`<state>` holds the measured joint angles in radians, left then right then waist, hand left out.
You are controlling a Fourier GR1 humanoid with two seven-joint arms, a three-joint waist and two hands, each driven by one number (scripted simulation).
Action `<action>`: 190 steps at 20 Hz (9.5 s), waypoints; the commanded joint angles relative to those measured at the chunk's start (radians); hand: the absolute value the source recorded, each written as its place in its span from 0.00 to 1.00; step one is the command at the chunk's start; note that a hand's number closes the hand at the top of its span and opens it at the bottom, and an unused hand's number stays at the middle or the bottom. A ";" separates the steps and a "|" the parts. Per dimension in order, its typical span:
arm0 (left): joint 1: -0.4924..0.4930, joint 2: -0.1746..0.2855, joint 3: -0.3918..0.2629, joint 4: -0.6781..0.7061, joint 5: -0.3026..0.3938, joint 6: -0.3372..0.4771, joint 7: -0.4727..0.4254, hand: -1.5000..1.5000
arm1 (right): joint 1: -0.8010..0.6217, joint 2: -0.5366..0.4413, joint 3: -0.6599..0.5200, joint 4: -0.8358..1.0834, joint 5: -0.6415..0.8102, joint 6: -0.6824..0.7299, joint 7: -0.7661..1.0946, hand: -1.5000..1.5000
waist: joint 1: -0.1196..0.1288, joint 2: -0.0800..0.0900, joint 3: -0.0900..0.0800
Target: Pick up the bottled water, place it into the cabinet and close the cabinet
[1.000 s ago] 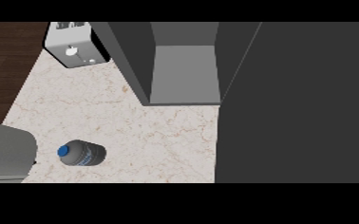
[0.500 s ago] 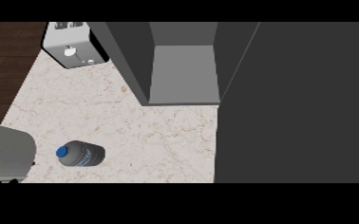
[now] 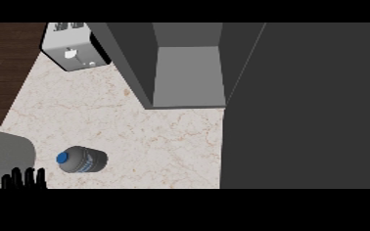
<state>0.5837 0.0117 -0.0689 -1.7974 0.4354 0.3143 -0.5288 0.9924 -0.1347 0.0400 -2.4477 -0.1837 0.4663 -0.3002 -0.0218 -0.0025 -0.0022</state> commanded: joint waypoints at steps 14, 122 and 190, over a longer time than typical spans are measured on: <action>-0.285 -0.011 0.154 0.538 0.066 -0.115 -0.224 0.00 | 0.195 0.024 -0.032 -0.152 -0.040 0.070 -0.104 0.00 | 0.003 0.000 0.000; -1.540 -0.012 -0.279 1.106 0.178 0.349 0.069 1.00 | -0.055 -0.030 -0.331 0.017 -0.260 0.169 -0.011 0.00 | -0.023 0.012 0.002; -0.771 0.222 -0.568 0.105 0.079 0.190 0.161 0.00 | -0.134 -0.100 -0.015 -0.100 -0.069 0.243 0.178 1.00 | 0.031 -0.004 0.001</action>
<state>-0.2498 0.1949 -0.6325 -1.5825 0.5267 0.4849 -0.3873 0.8528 -0.2204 -0.0232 -2.3919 -0.3329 0.6941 -0.1836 0.0157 -0.0064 -0.0017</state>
